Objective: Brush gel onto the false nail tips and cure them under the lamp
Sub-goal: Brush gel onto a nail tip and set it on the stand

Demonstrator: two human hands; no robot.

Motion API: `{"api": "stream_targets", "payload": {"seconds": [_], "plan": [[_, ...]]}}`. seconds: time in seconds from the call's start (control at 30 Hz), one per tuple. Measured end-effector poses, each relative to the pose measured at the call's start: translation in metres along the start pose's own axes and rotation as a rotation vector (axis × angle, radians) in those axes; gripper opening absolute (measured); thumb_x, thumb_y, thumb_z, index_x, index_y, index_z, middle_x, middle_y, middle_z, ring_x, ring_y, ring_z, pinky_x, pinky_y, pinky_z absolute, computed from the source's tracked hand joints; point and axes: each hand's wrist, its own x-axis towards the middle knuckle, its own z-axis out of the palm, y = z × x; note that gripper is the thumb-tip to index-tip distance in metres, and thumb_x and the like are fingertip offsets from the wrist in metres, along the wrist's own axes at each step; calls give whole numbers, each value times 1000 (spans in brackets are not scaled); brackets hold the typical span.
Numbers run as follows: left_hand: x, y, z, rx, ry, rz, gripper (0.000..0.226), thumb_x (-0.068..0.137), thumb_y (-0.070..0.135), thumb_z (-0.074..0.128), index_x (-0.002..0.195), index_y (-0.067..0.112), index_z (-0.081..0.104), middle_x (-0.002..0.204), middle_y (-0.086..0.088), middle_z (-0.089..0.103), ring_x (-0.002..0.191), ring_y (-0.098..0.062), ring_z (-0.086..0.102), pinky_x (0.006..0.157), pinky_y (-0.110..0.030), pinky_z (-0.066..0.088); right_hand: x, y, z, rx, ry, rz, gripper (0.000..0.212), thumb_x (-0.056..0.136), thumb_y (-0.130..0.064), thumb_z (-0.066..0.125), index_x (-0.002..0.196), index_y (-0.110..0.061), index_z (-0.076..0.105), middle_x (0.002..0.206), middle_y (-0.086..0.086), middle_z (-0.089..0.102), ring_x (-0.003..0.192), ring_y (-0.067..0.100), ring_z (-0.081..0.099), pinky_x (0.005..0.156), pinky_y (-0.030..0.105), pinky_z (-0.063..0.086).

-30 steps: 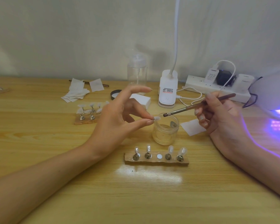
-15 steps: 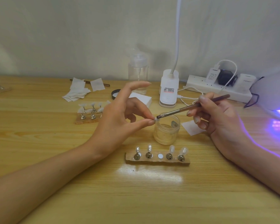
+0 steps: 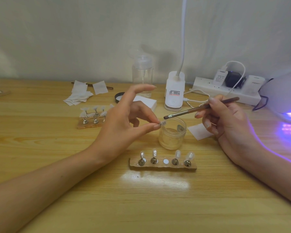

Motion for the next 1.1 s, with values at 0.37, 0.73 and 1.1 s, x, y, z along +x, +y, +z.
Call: {"api": "stream_targets", "payload": {"seconds": [0.37,0.73,1.1], "plan": [[0,0,0,5,6,-4,69,81,4,82,138,23,48,81,4,74,84,-15,72,59,-31,48,-1,0,0,-7,46,-1,21,91,-35,63,78,-23,53,71,4,71,45,7,47,41,14,30],[1,-1,-1,-64,-30,-73,67,81,4,81,136,25,50,79,0,72,81,-14,72,60,-26,50,-2,-1,0,-9,44,-7,22,89,-35,65,78,-22,51,72,6,71,46,9,46,42,16,30],[2,-2,-4,-168,-86,-159,68,72,20,82,133,28,54,80,-1,72,89,-20,75,85,-27,58,-2,-2,0,-7,21,-14,22,85,-41,68,75,-27,55,74,7,72,44,9,45,43,16,29]]}}
